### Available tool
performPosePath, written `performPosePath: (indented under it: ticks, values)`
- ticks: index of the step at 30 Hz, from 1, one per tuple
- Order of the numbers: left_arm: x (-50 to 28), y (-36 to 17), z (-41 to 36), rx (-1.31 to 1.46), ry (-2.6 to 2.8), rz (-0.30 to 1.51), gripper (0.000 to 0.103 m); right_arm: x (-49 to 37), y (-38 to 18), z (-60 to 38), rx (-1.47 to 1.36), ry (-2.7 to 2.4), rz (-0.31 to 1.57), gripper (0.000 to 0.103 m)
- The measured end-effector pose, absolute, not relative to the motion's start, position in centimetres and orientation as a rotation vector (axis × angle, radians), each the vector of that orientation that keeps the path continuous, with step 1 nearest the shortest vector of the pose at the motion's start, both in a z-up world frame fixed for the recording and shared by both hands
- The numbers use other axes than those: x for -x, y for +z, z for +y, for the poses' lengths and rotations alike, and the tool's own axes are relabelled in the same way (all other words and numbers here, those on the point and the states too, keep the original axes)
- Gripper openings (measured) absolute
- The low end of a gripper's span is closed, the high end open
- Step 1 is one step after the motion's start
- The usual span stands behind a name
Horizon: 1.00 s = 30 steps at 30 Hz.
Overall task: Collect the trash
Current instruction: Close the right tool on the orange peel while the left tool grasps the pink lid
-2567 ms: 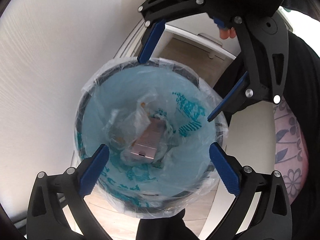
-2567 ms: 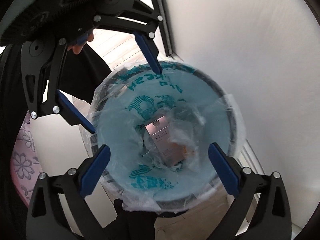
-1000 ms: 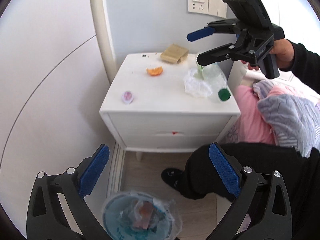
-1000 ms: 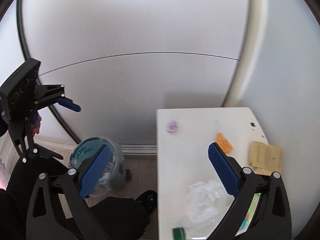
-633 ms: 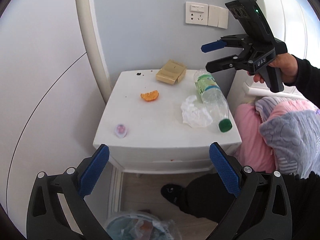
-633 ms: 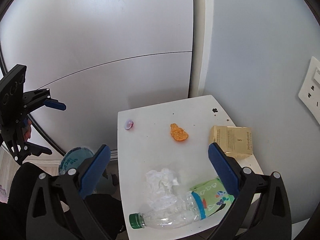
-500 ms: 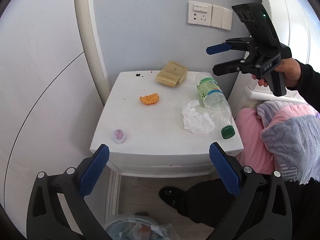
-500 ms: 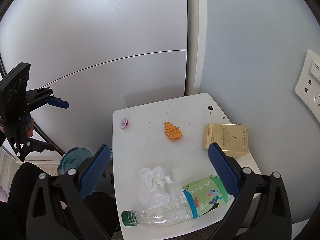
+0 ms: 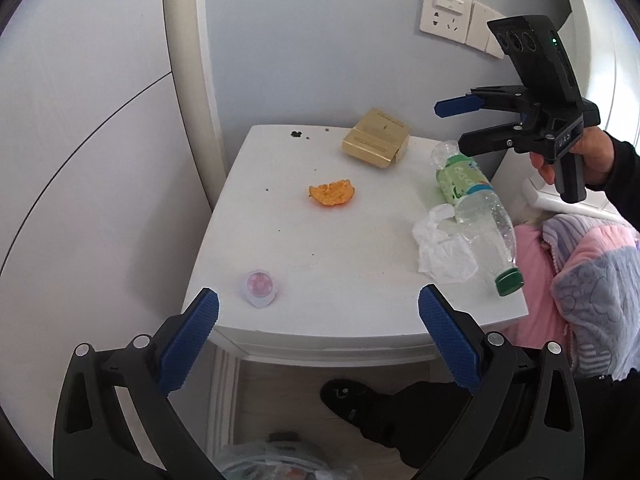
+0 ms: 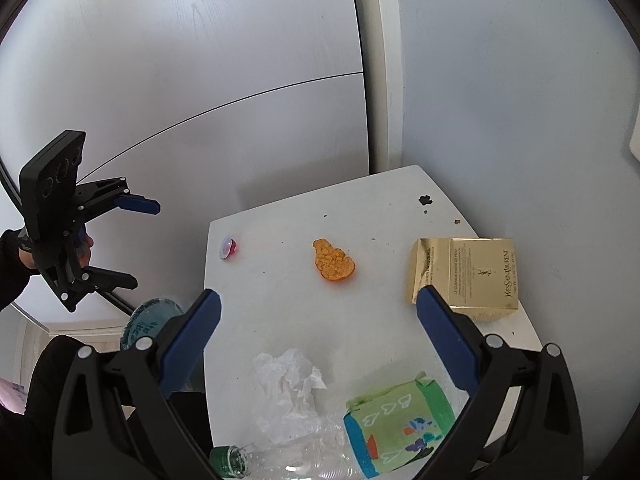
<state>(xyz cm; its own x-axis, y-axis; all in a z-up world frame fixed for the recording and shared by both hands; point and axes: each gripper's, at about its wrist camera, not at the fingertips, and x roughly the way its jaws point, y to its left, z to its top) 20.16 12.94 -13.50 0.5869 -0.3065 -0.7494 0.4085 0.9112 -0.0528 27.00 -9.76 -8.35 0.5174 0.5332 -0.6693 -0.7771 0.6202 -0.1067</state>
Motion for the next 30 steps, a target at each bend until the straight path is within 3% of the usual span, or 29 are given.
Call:
performPosePath:
  ticks: [11, 15, 17, 20, 22, 26, 30]
  values:
    - [-24.2, -16.9, 16.2, -0.111, -0.453, 0.869, 0.096, -31.9, -11.2, -4.8, 0.560, 0.891, 0.759, 0.095]
    - [-25.5, -17.7, 17.1, -0.108, -0.478, 0.877, 0.079, -33.0, -12.2, -3.8, 0.589, 0.890, 0.776, 0.095]
    - [-25.9, -18.1, 17.2, -0.112, -0.490, 0.881, 0.075, -33.5, -12.5, -3.6, 0.587, 0.888, 0.784, 0.094]
    - [-26.4, -18.7, 17.3, -0.123, -0.506, 0.882, 0.063, -34.2, -13.1, -3.4, 0.591, 0.883, 0.807, 0.072]
    - [-26.6, -19.0, 17.3, -0.123, -0.518, 0.886, 0.060, -34.6, -13.5, -3.3, 0.603, 0.868, 0.816, 0.071]
    - [-26.8, -19.6, 17.4, -0.125, -0.533, 0.887, 0.046, -34.9, -13.7, -3.4, 0.604, 0.851, 0.836, 0.056]
    - [-27.2, -20.2, 17.4, -0.124, -0.537, 0.895, 0.037, -35.7, -13.9, -3.5, 0.597, 0.808, 0.864, 0.053]
